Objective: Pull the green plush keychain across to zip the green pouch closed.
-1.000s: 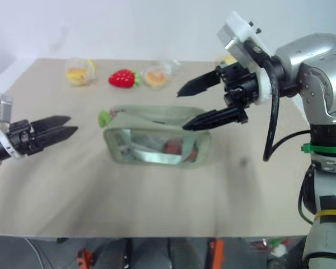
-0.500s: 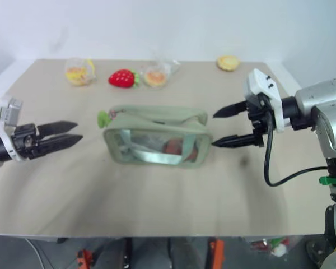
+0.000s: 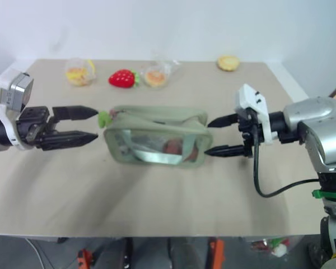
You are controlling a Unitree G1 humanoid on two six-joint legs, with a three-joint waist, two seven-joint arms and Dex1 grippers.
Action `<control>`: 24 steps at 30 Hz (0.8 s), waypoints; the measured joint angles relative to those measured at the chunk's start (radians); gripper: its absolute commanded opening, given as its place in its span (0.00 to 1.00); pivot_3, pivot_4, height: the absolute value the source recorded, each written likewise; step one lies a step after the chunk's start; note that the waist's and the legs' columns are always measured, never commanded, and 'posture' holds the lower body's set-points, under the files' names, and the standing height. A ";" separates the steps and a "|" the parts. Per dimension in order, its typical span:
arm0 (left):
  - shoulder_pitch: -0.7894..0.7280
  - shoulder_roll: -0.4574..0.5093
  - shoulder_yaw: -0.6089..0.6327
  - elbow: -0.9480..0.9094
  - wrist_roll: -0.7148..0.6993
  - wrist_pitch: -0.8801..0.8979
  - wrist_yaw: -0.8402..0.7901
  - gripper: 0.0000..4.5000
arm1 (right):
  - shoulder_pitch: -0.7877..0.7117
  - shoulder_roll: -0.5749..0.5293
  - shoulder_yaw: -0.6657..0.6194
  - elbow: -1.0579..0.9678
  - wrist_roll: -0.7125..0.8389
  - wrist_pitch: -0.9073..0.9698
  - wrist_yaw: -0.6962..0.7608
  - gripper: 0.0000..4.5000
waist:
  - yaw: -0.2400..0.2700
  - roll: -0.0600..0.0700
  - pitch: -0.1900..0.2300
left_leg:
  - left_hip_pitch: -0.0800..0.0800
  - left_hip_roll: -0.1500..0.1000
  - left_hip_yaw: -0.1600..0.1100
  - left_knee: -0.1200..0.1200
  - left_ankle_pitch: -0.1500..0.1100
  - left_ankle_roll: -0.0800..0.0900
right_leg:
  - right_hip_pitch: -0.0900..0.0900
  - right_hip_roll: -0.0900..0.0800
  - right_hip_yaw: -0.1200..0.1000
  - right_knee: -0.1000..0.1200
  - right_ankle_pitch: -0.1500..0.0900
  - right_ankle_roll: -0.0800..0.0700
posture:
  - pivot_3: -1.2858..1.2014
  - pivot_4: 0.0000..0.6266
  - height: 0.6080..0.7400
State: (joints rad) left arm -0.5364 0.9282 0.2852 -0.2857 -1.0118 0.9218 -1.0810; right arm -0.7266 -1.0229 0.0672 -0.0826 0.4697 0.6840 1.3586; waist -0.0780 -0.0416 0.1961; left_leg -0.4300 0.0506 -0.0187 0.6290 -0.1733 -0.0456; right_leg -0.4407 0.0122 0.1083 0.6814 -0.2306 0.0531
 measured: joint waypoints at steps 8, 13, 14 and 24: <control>0.017 0.000 -0.004 0.035 0.016 -0.003 0.002 0.99 | 0.001 0.042 0.001 0.007 -0.004 0.029 -0.070 0.28 | 0.001 0.000 0.000 | 0.000 0.000 0.000 0.001 0.000 0.000 | 0.000 0.000 0.000 0.000 0.000 0.000 | 0.52 0.24 1.00; 0.029 -0.004 -0.004 0.150 0.076 -0.024 0.028 0.99 | 0.002 0.043 0.001 0.001 0.002 0.032 -0.075 0.00 | 0.001 0.000 0.000 | 0.000 0.000 0.000 0.001 0.000 0.000 | 0.000 0.000 0.000 0.000 0.000 0.000 | 0.52 0.24 1.00; 0.028 -0.010 -0.004 0.217 0.108 -0.036 0.052 0.99 | 0.005 0.043 0.000 -0.003 0.007 0.032 -0.074 0.00 | 0.001 0.000 0.000 | 0.000 0.000 0.000 0.001 0.000 0.000 | 0.001 0.000 0.000 0.000 0.000 0.000 | 0.52 0.24 1.00; 0.006 -0.102 -0.133 0.432 0.351 -0.156 0.136 0.99 | 0.015 0.043 -0.005 -0.017 0.018 0.038 -0.075 0.00 | 0.001 0.000 0.000 | 0.000 0.000 0.000 0.001 0.000 0.000 | 0.000 0.000 0.000 0.000 0.002 0.002 | 0.52 0.24 1.00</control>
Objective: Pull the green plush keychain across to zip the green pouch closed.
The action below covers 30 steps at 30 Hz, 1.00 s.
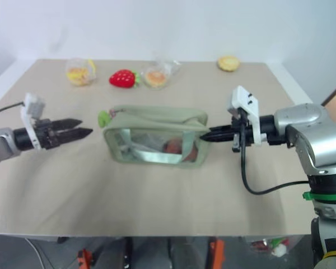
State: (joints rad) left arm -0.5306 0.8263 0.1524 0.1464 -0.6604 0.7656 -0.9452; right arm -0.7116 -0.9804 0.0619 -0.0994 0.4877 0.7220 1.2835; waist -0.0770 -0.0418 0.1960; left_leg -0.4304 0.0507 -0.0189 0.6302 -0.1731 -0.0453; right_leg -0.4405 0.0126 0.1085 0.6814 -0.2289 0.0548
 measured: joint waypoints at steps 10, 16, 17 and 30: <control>-0.149 -0.093 -0.025 0.100 0.042 -0.017 -0.027 0.99 | 0.040 -0.001 -0.027 -0.044 0.014 0.022 -0.022 0.00 | -0.001 0.000 0.000 | 0.000 0.000 0.000 0.000 0.000 0.000 | 0.000 0.000 0.000 0.000 0.002 0.003 | 0.52 0.24 1.00; -0.190 -0.108 -0.036 0.160 0.072 -0.028 -0.061 0.99 | 0.052 -0.002 -0.036 -0.067 0.021 0.032 -0.037 0.00 | -0.001 0.000 0.000 | 0.000 0.000 -0.001 0.000 0.000 0.000 | 0.001 0.000 0.000 0.000 0.002 0.003 | 0.52 0.24 1.00; -0.192 -0.112 -0.041 0.163 0.075 -0.029 -0.068 0.87 | 0.053 -0.002 -0.038 -0.067 0.022 0.033 -0.040 0.00 | -0.001 0.000 0.000 | 0.000 0.000 -0.001 0.001 0.000 0.000 | 0.001 0.000 0.000 0.000 0.002 0.003 | 0.52 0.24 1.00; -0.223 -0.140 -0.069 0.189 0.115 -0.069 -0.132 0.02 | 0.058 -0.002 -0.039 -0.068 0.030 0.031 -0.060 0.00 | -0.001 0.000 0.000 | 0.000 0.000 -0.001 0.002 0.000 0.000 | 0.001 0.000 0.000 0.000 0.003 0.004 | 0.52 0.24 1.00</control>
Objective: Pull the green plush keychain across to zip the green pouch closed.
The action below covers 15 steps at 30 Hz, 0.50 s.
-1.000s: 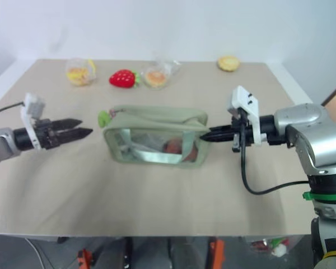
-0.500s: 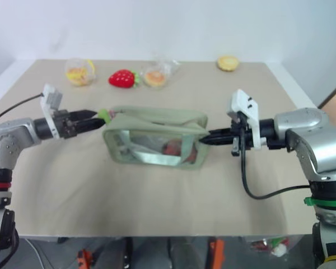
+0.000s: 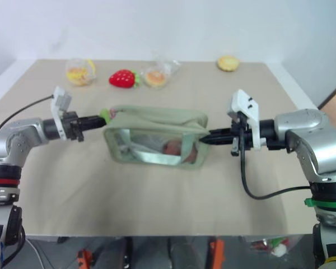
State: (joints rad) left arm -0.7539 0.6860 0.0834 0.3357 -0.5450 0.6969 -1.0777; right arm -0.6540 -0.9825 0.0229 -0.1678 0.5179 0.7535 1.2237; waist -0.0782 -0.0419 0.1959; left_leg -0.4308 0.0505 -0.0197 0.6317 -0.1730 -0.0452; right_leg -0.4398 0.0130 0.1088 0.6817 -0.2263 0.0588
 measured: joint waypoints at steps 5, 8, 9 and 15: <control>-0.045 -0.009 0.001 0.016 0.033 -0.041 0.035 0.02 | 0.000 0.000 0.000 0.000 0.001 -0.002 -0.004 0.00 | 0.000 0.000 0.000 | 0.000 0.000 0.000 0.000 0.000 0.000 | 0.000 0.000 0.000 0.000 0.000 0.000 | 0.52 0.24 1.00; -0.107 -0.033 0.007 0.056 0.054 -0.084 0.078 0.02 | 0.000 0.002 0.000 0.006 0.000 -0.009 -0.004 0.00 | 0.001 0.000 0.000 | 0.000 0.000 0.000 0.001 0.000 0.000 | 0.000 0.000 0.000 0.000 0.000 0.000 | 0.52 0.24 1.00; -0.139 -0.047 0.008 0.070 0.066 -0.105 0.099 0.02 | -0.001 0.003 0.000 0.008 -0.001 -0.013 -0.004 0.00 | 0.003 0.000 0.000 | -0.001 0.000 -0.001 0.001 0.000 0.000 | 0.000 0.000 0.000 0.000 0.000 0.001 | 0.52 0.24 1.00; -0.308 -0.124 -0.033 0.084 0.145 -0.271 0.127 0.02 | -0.015 0.015 0.002 0.026 -0.010 -0.031 -0.001 0.00 | 0.002 0.000 0.000 | -0.001 -0.001 0.001 0.002 0.000 0.000 | 0.000 0.000 0.002 0.000 0.001 0.002 | 0.52 0.24 1.00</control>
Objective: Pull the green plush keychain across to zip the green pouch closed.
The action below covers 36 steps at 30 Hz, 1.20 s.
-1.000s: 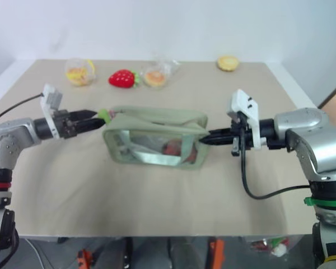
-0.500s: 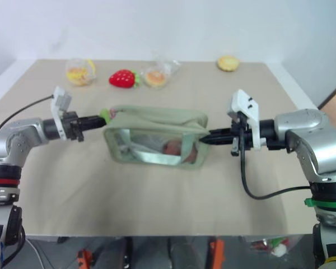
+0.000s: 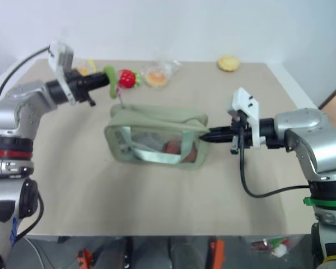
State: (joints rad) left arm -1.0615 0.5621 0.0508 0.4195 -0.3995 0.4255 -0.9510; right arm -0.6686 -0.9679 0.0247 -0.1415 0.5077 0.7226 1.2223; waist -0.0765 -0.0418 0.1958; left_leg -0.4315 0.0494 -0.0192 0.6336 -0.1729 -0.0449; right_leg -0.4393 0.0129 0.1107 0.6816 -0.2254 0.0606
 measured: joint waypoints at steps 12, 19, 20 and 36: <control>-0.007 -0.071 -0.171 -0.133 0.102 -0.242 -0.234 0.02 | 0.016 0.004 -0.008 -0.007 0.000 0.000 -0.008 0.00 | -0.001 0.000 0.000 | -0.001 0.000 0.000 0.000 0.000 0.000 | 0.000 0.000 0.001 0.000 0.000 0.001 | 0.52 0.24 1.00; -0.034 -0.089 -0.183 -0.204 0.070 -0.175 -0.267 0.02 | 0.034 0.003 -0.016 -0.014 0.000 0.000 -0.009 0.00 | -0.001 0.000 0.000 | 0.000 0.000 0.000 0.000 0.001 0.001 | 0.000 0.000 0.001 0.000 0.001 0.002 | 0.52 0.24 1.00; -0.036 -0.091 -0.183 -0.213 0.062 -0.155 -0.274 0.02 | 0.034 0.003 -0.016 -0.014 -0.001 0.000 -0.009 0.00 | -0.002 0.000 0.000 | 0.000 0.000 0.000 0.001 0.001 0.001 | 0.000 0.000 0.001 0.000 0.001 0.002 | 0.52 0.24 1.00; 0.021 0.118 -0.191 -0.326 0.059 -0.035 -0.380 0.98 | -0.001 0.026 0.003 0.015 -0.020 -0.015 -0.002 0.00 | -0.007 0.001 0.000 | 0.000 0.000 -0.001 0.000 0.001 0.001 | 0.000 0.000 0.001 0.000 0.001 0.002 | 0.52 0.24 1.00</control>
State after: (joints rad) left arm -1.0408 0.6805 -0.1406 0.0930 -0.3404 0.3909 -1.3311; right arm -0.6701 -0.9418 0.0273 -0.1262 0.4874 0.7077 1.2200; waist -0.0830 -0.0409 0.1962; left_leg -0.4314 0.0492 -0.0197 0.6340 -0.1721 -0.0437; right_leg -0.4393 0.0133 0.1112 0.6817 -0.2245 0.0621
